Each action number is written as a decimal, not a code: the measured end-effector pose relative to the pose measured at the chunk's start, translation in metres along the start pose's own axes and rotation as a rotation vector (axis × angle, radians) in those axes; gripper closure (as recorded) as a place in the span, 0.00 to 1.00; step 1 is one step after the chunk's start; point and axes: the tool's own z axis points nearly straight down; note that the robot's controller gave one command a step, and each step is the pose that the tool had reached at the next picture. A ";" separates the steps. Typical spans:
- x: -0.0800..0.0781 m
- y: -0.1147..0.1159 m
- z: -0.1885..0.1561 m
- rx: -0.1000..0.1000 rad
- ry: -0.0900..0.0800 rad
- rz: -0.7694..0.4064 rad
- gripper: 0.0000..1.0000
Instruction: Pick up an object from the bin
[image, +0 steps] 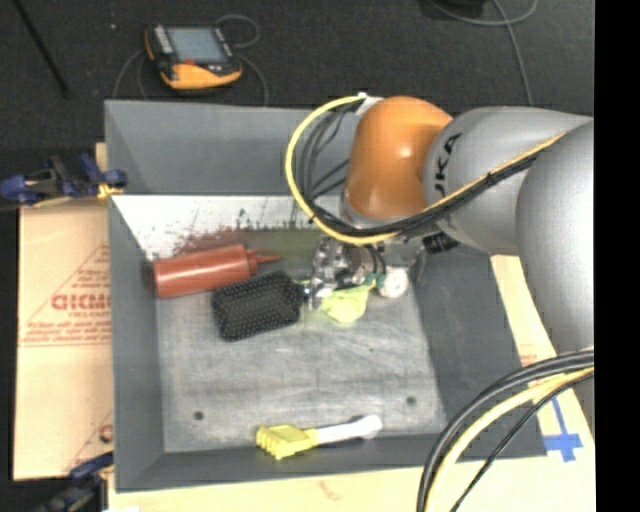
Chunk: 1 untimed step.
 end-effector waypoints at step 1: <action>0.000 0.000 -0.005 0.000 0.000 0.000 1.00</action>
Offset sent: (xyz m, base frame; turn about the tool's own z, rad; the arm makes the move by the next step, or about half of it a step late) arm 0.0001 0.0000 0.0396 0.0000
